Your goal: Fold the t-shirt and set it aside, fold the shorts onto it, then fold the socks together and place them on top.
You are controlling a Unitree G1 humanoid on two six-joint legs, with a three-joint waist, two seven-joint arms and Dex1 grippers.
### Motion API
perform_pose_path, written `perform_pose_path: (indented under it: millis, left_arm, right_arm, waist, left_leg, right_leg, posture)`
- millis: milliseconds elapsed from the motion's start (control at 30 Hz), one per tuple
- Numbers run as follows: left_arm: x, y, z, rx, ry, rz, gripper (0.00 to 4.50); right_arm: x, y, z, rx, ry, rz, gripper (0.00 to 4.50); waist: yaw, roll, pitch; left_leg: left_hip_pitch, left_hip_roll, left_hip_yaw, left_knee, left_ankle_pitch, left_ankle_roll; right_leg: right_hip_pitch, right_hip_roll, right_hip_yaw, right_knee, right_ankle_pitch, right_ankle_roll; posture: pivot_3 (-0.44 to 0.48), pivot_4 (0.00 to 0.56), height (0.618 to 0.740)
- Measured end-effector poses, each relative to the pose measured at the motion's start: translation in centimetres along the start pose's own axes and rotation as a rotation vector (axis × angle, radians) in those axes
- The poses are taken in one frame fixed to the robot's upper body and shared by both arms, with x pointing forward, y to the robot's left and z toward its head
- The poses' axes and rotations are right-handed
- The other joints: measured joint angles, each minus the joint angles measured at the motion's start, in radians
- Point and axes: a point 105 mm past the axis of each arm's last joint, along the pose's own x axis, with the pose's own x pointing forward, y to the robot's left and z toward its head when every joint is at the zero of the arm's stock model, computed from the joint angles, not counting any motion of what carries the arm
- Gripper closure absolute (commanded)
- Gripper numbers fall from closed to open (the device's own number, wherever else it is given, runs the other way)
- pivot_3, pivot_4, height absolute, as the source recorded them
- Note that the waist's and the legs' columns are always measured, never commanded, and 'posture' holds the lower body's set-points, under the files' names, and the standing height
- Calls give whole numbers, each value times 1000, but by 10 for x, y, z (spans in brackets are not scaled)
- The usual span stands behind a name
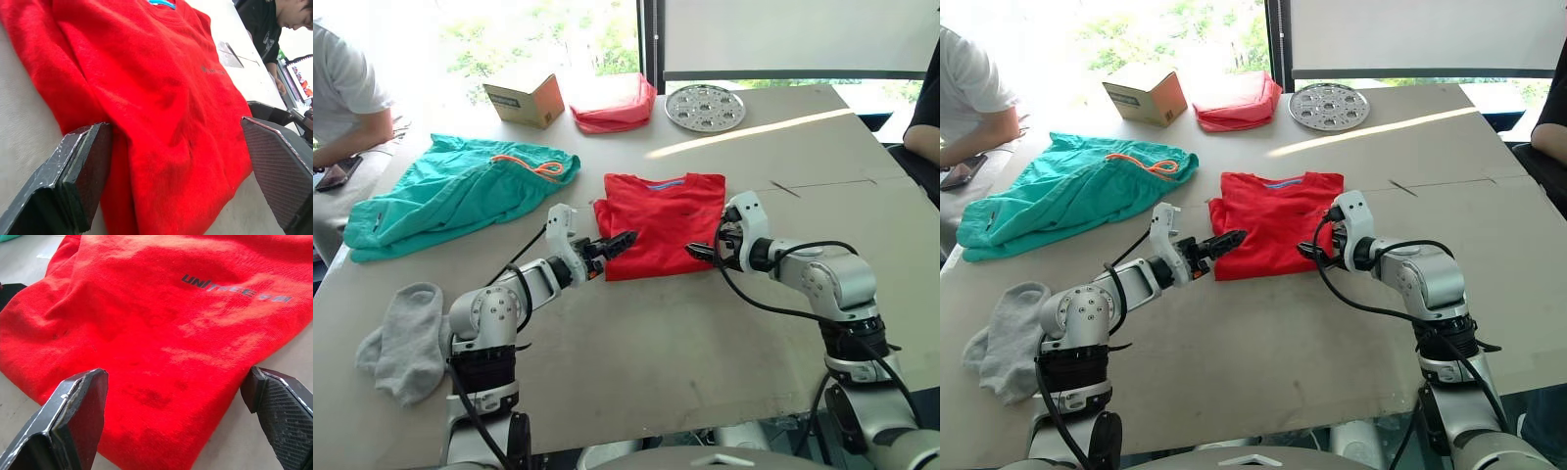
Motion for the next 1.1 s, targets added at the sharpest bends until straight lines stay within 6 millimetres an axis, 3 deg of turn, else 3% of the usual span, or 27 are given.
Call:
perform_pose_path:
  millis: [300,700,933,1100]
  left_arm:
    - [-6,-5,9,8,-22,-15,49]
    - [1,-3,0,-33,-8,13,49]
    - [-8,6,0,-51,-6,50,49]
    - [-2,-2,1,-42,0,8,49]
  right_arm:
    - [0,-2,0,2,-1,-7,0]
    - [0,1,1,6,-5,5,0]
    - [-1,5,3,10,-11,24,0]
    - [-2,4,4,15,-15,23,0]
  waist:
    - [0,0,0]
    - [0,0,0]
    - [0,0,0]
    - [2,0,0]
  left_leg:
    - [0,0,0,0,0,0]
    - [0,0,0,0,0,0]
    - [0,0,0,0,0,0]
    - [0,0,0,0,0,0]
  right_leg:
    - [0,0,0,0,0,0]
    - [0,0,0,0,0,0]
    - [0,0,0,0,0,0]
    - [0,0,0,0,0,0]
  posture:
    - [0,150,740]
    - [0,150,740]
    - [0,150,740]
    - [0,150,740]
